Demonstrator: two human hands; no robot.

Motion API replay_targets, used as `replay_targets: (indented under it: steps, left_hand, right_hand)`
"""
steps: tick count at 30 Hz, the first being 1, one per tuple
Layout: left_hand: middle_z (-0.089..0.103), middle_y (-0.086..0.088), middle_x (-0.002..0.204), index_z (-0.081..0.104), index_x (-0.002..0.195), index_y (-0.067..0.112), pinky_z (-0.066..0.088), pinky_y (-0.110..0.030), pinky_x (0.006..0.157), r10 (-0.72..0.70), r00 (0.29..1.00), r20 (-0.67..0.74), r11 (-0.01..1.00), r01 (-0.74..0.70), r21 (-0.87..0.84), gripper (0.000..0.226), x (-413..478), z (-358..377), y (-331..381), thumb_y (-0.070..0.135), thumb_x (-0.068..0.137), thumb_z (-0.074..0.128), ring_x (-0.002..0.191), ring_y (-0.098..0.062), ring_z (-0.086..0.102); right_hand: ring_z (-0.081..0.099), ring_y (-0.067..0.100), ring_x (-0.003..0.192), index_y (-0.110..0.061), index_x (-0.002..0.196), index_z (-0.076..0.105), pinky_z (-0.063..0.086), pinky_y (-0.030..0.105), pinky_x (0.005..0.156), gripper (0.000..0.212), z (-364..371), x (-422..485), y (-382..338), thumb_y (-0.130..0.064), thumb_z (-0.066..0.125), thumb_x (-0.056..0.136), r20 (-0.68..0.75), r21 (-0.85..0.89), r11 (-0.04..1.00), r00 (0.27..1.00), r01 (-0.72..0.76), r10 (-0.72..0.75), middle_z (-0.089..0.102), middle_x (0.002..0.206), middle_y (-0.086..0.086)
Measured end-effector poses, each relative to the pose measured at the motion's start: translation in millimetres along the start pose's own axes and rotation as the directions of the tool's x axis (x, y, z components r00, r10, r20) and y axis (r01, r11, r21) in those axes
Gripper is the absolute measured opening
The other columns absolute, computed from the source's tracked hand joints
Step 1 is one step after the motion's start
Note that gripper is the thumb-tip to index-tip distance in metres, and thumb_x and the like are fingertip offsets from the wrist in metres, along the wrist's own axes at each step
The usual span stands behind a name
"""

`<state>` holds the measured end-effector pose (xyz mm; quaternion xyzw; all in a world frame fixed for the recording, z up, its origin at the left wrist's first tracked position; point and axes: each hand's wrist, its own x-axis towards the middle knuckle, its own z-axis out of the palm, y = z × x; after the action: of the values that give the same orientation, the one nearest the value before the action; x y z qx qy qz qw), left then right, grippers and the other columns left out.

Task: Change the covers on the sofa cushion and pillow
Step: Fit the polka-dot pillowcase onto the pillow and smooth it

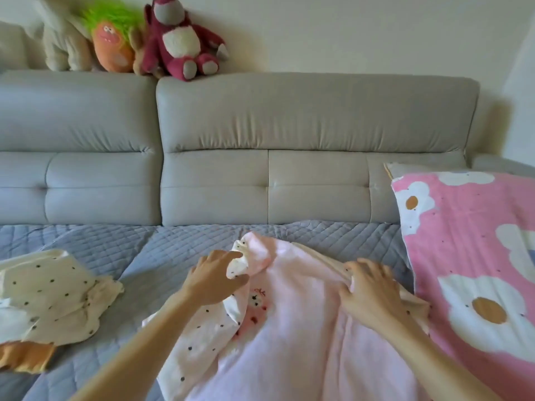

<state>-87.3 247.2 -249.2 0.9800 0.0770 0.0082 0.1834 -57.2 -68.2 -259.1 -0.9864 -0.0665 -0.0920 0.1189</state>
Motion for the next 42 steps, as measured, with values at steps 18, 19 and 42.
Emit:
replay_targets:
  steps: [18,19,42]
  left_hand:
    - [0.061,0.010,0.066,0.056,0.080,0.030,0.037,-0.027,0.048,-0.184,0.960,-0.213,0.977,0.202,0.071,0.032,-104,-16,-92,0.056,0.092,0.044,0.065,-0.012,0.060]
    - [0.061,0.011,0.059,0.058,0.078,0.029,0.038,-0.025,0.048,-0.219,0.971,-0.093,0.974,0.212,-0.082,0.033,-92,-31,-95,0.056,0.093,0.047,0.059,-0.007,0.059]
    - [0.017,0.002,0.157,0.025,0.144,0.045,0.032,-0.046,0.110,-0.107,0.994,0.030,0.994,0.107,0.011,0.058,9,25,-40,0.063,0.092,0.040,0.143,-0.025,0.023]
  right_hand:
    - [0.063,0.028,0.094,-0.029,0.122,0.048,0.043,0.033,0.066,0.033,65,100,-172,-0.019,0.038,0.092,0.220,0.086,0.958,0.932,0.275,-0.288,0.066,0.110,0.002]
    - [0.066,0.029,0.092,-0.024,0.118,0.055,0.048,0.034,0.069,0.030,56,115,-173,-0.019,0.039,0.092,0.191,0.174,0.966,0.955,0.193,-0.225,0.070,0.105,0.004]
    - [0.055,0.019,0.121,-0.028,0.137,0.049,0.045,0.035,0.098,0.056,30,115,-31,-0.055,0.057,0.089,0.201,0.171,0.980,0.970,0.104,-0.138,0.058,0.136,-0.005]
